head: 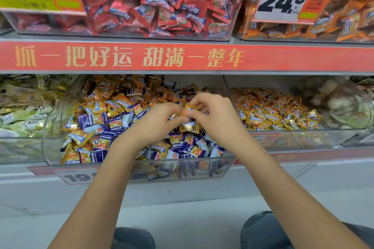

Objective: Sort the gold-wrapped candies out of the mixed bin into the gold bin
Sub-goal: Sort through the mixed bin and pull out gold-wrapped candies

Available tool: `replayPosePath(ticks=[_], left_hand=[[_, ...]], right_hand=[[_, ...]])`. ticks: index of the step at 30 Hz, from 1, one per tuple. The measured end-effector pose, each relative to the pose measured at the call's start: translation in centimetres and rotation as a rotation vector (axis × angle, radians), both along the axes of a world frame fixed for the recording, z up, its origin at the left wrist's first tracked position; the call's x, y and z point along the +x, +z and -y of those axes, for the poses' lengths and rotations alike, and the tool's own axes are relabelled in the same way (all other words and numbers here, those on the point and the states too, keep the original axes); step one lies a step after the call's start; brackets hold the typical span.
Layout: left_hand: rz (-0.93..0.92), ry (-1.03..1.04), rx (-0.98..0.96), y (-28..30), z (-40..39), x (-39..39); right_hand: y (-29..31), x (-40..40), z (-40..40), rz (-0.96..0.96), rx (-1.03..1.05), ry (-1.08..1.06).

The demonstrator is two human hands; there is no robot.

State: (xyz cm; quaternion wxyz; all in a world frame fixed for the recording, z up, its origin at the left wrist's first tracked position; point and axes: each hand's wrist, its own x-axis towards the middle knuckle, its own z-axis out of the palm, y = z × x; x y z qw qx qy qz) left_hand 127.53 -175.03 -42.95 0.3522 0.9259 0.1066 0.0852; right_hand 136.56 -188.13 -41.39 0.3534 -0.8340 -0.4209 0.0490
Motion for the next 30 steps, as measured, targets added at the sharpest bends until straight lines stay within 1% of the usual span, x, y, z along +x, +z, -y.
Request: replayPosePath(ticks=[2, 4, 5, 7, 8, 9, 10, 11, 12, 13, 14, 15, 16, 17, 18, 21, 22, 23, 25, 26, 27, 29, 30], left_hand=[[0.001, 0.013, -0.011, -0.1, -0.2, -0.2], [0.003, 0.032, 0.007, -0.2, -0.3, -0.3], [0.017, 0.039, 0.012, -0.2, -0.2, -0.3], [0.059, 0.062, -0.028, 0.1, 0.4, -0.2], [0.072, 0.083, -0.079, 0.4, 0.7, -0.2], [0.075, 0.105, -0.174, 0.7, 0.7, -0.1], [0.064, 0.116, -0.336, 1.0, 0.7, -0.2], [0.044, 0.112, -0.572, 1.4, 0.6, -0.2], [0.025, 0.102, -0.847, 1.7, 0.3, -0.3], [0.023, 0.098, -1.077, 1.9, 0.1, -0.4], [0.030, 0.096, -1.198, 2.0, -0.1, -0.5], [0.029, 0.100, -1.225, 2.0, -0.1, -0.5], [0.027, 0.108, -1.212, 2.1, 0.1, -0.5], [0.034, 0.124, -1.197, 2.0, 0.3, -0.5], [0.046, 0.147, -1.192, 2.0, 0.4, -0.4], [0.077, 0.163, -1.108, 2.0, 0.5, -0.7], [0.080, 0.170, -1.061, 2.1, 0.5, -0.8], [0.087, 0.188, -1.022, 2.1, 0.5, -0.9], [0.114, 0.230, -0.988, 2.2, 0.6, -1.0], [0.128, 0.244, -0.981, 2.2, 0.6, -0.9], [0.140, 0.259, -0.969, 2.2, 0.7, -0.9], [0.158, 0.287, -0.944, 2.0, 1.0, -0.7], [0.162, 0.292, -0.935, 2.0, 1.2, -0.5]], right_hand=[[-0.2, -0.1, 0.1, -0.222, 0.028, 0.011], [-0.5, -0.9, 0.0, -0.523, 0.058, 0.059], [-0.7, -1.5, -0.2, -0.618, 0.084, 0.077], [-1.2, -2.4, -0.8, -0.637, 0.188, 0.056], [-1.2, -2.6, -1.0, -0.660, 0.264, 0.025], [-1.0, -2.6, -1.1, -0.712, 0.336, -0.013], [-0.6, -2.5, -0.9, -0.780, 0.400, -0.050], [-0.2, -2.1, -0.5, -0.859, 0.458, -0.082], [0.3, -1.7, 0.1, -0.931, 0.504, -0.097], [0.7, -1.3, 0.9, -0.985, 0.539, -0.086], [1.1, -1.1, 1.8, -1.004, 0.559, -0.052], [1.3, -0.9, 2.6, -0.973, 0.546, -0.028], [1.4, -0.9, 3.2, -0.900, 0.520, -0.029], [1.5, -0.9, 3.7, -0.833, 0.515, -0.045], [1.5, -0.8, 4.1, -0.812, 0.541, -0.065], [1.9, -0.5, 5.0, -0.967, 0.674, -0.042], [2.1, -0.3, 5.5, -0.983, 0.701, -0.042], [2.3, -0.1, 6.0, -0.960, 0.732, -0.058], [2.3, 0.8, 6.9, -0.817, 0.797, -0.144], [2.0, 1.7, 7.4, -0.691, 0.770, -0.202], [1.6, 2.7, 7.8, -0.525, 0.643, -0.254], [0.6, 4.1, 8.6, -0.188, 0.125, -0.282], [-0.1, 4.3, 8.8, -0.070, -0.064, -0.262]])
